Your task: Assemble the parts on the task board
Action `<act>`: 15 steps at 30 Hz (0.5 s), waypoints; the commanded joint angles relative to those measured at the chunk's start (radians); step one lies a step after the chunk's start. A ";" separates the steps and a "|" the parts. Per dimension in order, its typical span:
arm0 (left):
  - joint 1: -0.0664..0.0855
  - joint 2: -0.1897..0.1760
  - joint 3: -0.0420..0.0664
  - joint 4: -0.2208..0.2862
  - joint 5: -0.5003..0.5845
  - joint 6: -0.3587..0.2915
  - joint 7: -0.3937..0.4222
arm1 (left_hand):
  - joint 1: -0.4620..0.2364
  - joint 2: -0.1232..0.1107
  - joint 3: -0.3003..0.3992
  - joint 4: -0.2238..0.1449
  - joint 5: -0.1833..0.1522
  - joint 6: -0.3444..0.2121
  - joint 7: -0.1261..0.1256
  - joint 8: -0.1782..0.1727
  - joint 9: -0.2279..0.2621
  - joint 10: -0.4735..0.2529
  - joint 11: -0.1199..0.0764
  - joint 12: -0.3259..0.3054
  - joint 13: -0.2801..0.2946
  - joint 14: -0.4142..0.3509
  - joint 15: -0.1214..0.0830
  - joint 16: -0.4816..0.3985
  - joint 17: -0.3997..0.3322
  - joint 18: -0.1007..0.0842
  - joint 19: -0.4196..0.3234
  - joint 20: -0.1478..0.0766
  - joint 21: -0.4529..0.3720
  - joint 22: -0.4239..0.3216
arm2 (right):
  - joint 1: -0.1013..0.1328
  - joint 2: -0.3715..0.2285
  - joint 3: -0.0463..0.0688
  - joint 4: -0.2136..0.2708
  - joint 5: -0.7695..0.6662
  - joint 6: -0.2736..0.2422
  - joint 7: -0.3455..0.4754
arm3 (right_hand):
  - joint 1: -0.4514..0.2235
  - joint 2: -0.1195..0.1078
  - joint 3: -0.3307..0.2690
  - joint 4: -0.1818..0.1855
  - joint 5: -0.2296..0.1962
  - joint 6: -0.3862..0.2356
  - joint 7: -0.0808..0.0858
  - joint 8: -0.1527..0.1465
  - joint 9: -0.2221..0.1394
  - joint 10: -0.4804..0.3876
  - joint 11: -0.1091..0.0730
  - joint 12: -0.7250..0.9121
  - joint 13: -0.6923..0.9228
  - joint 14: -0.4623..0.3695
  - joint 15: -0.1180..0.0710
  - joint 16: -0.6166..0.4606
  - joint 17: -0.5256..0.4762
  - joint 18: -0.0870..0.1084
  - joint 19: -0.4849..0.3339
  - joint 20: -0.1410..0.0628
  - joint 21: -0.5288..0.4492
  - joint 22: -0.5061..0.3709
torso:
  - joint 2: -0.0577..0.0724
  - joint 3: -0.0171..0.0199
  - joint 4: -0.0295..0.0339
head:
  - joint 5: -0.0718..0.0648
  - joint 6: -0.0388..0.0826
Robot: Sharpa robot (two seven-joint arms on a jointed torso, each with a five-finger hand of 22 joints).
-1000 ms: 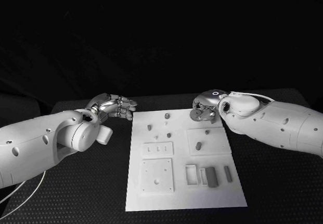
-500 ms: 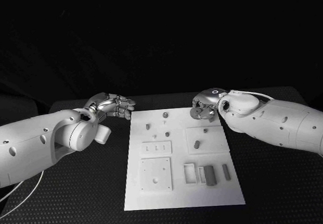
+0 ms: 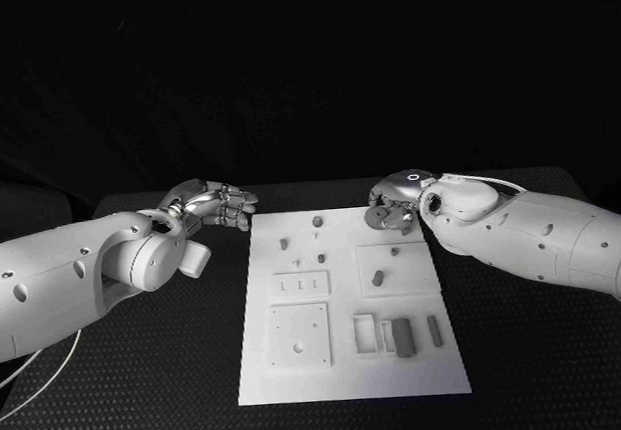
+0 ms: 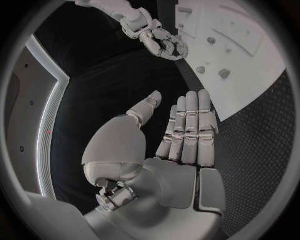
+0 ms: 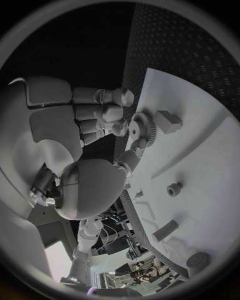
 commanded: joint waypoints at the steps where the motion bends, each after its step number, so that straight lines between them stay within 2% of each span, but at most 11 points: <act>1: 0.001 0.001 0.001 0.000 0.002 0.016 0.005 | -0.004 0.000 -0.004 -0.001 -0.001 -0.004 0.001 -0.006 0.001 -0.008 0.001 -0.005 0.002 -0.005 -0.001 -0.004 0.001 0.021 0.000 -0.008 -0.003 0.002 | -0.004 -0.005 -0.003 0.001 -0.011 0.015 0.002 | 0.004 -0.008 0.008 -0.001 0.001 0.001 0.005 -0.005 -0.001 -0.007 0.003 0.006 -0.002 -0.007 0.004 -0.001 -0.001 0.047 -0.007 0.002 -0.007 0.015 | 0.001 -0.0003 -0.0004 | -0.002 -0.001; 9: 0.001 -0.002 0.001 0.000 0.002 0.017 0.005 | -0.004 0.001 -0.004 -0.001 -0.001 -0.004 0.001 -0.006 0.001 -0.007 0.001 -0.005 0.002 -0.005 -0.001 -0.004 0.002 0.021 0.001 -0.008 -0.004 0.002 | -0.005 -0.015 -0.003 0.016 -0.021 -0.013 -0.021 | 0.004 -0.004 0.008 0.000 0.000 0.012 0.008 0.002 0.001 -0.008 0.006 0.013 -0.005 -0.006 0.007 0.002 0.001 0.047 -0.006 0.003 -0.005 0.016 | -0.001 -0.0006 -0.0006 | -0.003 -0.002; 15: 0.001 -0.001 0.001 0.000 0.002 0.018 0.005 | -0.004 0.001 -0.004 -0.001 -0.001 -0.004 0.001 -0.006 0.002 -0.007 0.001 -0.005 0.002 -0.005 -0.001 -0.005 0.002 0.021 0.001 -0.008 -0.004 0.002 | -0.005 -0.016 -0.003 0.016 -0.023 -0.006 -0.025 | 0.001 -0.001 0.006 0.002 0.000 0.024 0.011 0.009 0.003 -0.007 0.009 0.020 -0.008 0.002 0.010 0.006 0.009 0.047 -0.002 0.002 -0.003 0.016 | 0.000 -0.0007 0.0000 | -0.006 0.000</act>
